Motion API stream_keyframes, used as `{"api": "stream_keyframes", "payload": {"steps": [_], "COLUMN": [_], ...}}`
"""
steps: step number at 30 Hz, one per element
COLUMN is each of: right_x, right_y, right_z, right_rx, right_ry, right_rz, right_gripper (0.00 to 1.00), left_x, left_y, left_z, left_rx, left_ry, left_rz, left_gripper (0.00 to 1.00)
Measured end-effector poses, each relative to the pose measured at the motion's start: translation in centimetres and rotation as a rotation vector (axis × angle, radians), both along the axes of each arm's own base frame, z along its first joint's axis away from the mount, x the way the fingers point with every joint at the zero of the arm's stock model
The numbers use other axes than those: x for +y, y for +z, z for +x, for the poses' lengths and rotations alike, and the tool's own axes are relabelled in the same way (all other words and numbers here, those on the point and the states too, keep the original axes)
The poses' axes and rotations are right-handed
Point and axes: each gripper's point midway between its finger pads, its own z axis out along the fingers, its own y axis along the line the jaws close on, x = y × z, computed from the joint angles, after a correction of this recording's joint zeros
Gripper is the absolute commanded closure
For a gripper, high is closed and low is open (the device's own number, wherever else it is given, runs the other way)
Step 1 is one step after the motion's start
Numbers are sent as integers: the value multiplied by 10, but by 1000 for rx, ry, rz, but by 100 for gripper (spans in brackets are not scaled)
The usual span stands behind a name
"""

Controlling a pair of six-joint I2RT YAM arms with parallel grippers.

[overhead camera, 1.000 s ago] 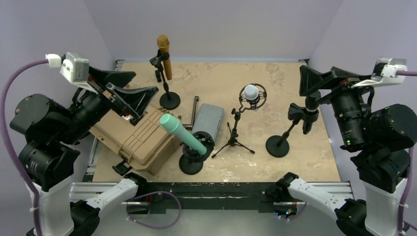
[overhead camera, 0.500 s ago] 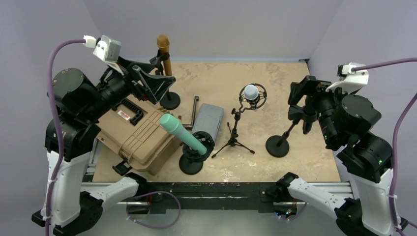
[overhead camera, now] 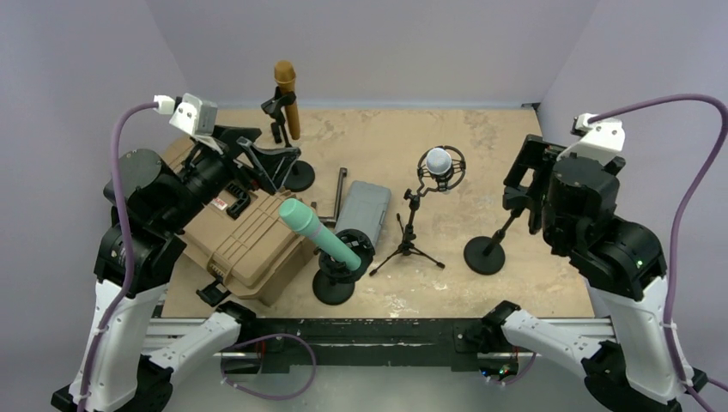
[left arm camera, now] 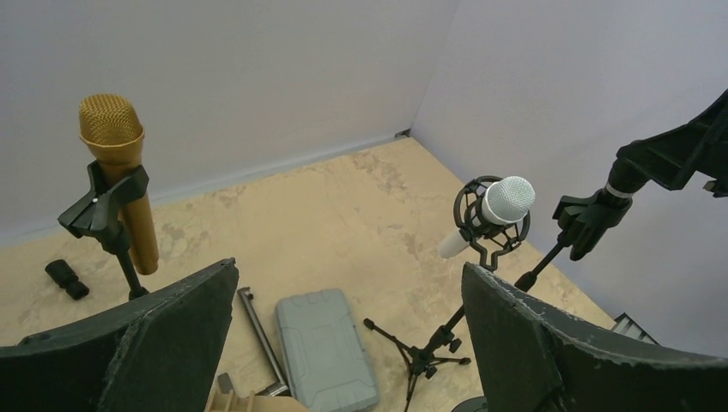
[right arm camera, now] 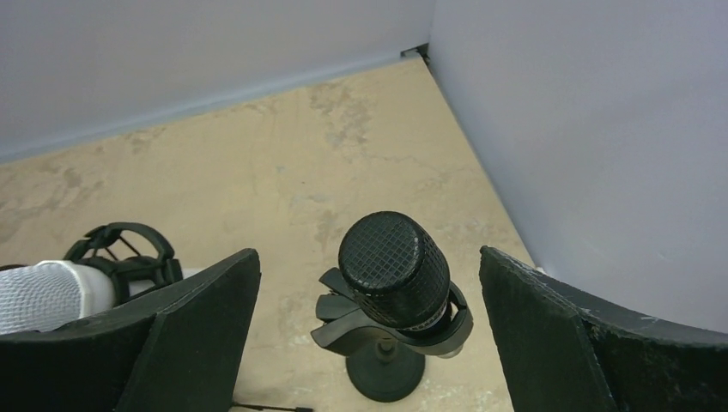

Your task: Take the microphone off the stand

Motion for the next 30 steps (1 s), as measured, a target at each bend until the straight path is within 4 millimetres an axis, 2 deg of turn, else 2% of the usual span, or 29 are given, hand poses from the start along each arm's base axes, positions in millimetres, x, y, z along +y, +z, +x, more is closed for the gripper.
{"api": "stream_keyframes", "payload": {"steps": [9, 15, 18, 22, 25, 28, 30], "right_x": [-6, 1, 8, 21, 38, 64, 83], "right_y": [-18, -15, 4, 48, 74, 84, 81], "right_z": [8, 9, 10, 16, 22, 32, 41], "right_rx": [64, 54, 24, -72, -125, -135, -119], "right_ry": [-83, -24, 42, 129, 228, 356, 440], "right_rz": [-80, -76, -71, -61, -73, -106, -135], "right_gripper": [9, 5, 4, 5, 9, 10, 10], "left_x": [16, 20, 20, 20, 21, 22, 23], "left_y": [-21, -28, -28, -29, -30, -29, -29], "left_z": [-2, -2, -1, 1, 2, 3, 3], "left_rx": [-32, -51, -60, -62, -62, -67, -71], "left_ry": [73, 94, 97, 101, 108, 116, 120], "left_rz": [13, 22, 22, 21, 21, 18, 17], "left_gripper": [0, 0, 0, 0, 0, 0, 0]}}
